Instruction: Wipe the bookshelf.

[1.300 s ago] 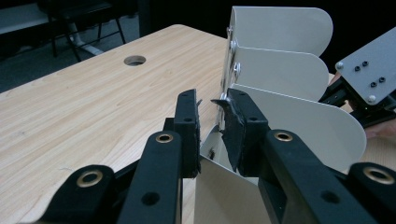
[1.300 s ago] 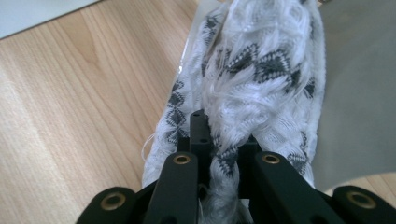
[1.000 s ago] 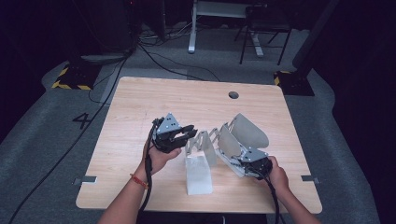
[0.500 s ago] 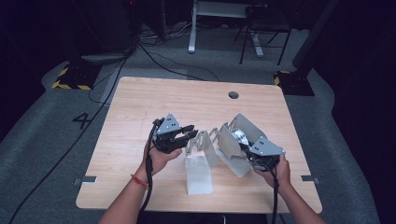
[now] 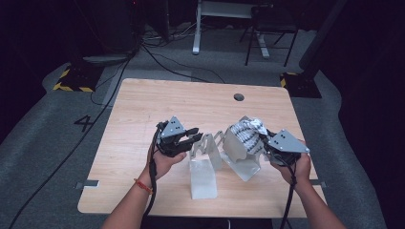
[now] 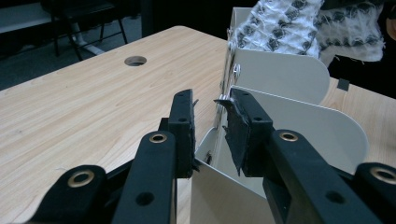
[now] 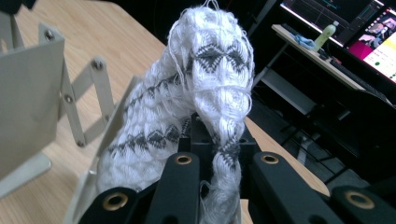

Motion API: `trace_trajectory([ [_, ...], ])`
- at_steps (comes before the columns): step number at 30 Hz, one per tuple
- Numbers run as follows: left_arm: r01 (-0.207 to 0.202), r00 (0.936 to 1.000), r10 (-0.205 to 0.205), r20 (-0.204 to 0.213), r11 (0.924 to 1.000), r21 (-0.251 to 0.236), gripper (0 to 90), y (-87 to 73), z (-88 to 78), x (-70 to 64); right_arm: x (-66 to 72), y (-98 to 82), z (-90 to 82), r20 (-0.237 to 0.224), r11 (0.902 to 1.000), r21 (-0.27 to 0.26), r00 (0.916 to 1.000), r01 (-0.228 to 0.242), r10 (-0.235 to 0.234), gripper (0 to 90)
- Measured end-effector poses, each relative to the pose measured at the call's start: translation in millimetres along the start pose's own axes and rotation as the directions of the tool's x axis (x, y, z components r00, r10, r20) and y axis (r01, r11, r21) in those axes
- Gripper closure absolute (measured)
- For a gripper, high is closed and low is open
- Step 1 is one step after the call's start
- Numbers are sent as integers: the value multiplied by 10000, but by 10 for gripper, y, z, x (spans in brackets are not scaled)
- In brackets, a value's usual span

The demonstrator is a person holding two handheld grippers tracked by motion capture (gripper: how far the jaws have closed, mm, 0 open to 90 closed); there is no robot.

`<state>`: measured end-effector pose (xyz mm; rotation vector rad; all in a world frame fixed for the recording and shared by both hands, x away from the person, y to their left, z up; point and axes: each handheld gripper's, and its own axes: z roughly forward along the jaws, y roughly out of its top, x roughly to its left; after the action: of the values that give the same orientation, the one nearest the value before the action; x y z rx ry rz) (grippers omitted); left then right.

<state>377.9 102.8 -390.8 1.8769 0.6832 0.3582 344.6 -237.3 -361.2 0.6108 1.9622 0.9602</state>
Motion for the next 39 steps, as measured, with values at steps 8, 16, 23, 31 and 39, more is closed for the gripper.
trace_trajectory([
  [8,13,10000,-13,22,10000,11,722,0,-1,1,105,-278,-7,-63,9958,872,9996,296,-292,853],
  [16,30,10000,-30,47,10000,-1,722,-2,-4,5,231,-639,102,-424,9869,1615,9991,18,52,853],
  [23,-24,10000,24,-2,10000,5,722,0,-4,4,405,-899,249,-1053,9668,2526,9944,381,-116,854],
  [31,8,10000,-8,87,10000,-5,721,-1,-2,10,586,-1022,417,-1953,9575,2856,9806,409,163,839],
  [39,-43,9998,42,173,10000,74,705,2,0,13,553,-966,335,-3675,9699,2434,9257,34,890,837],
])
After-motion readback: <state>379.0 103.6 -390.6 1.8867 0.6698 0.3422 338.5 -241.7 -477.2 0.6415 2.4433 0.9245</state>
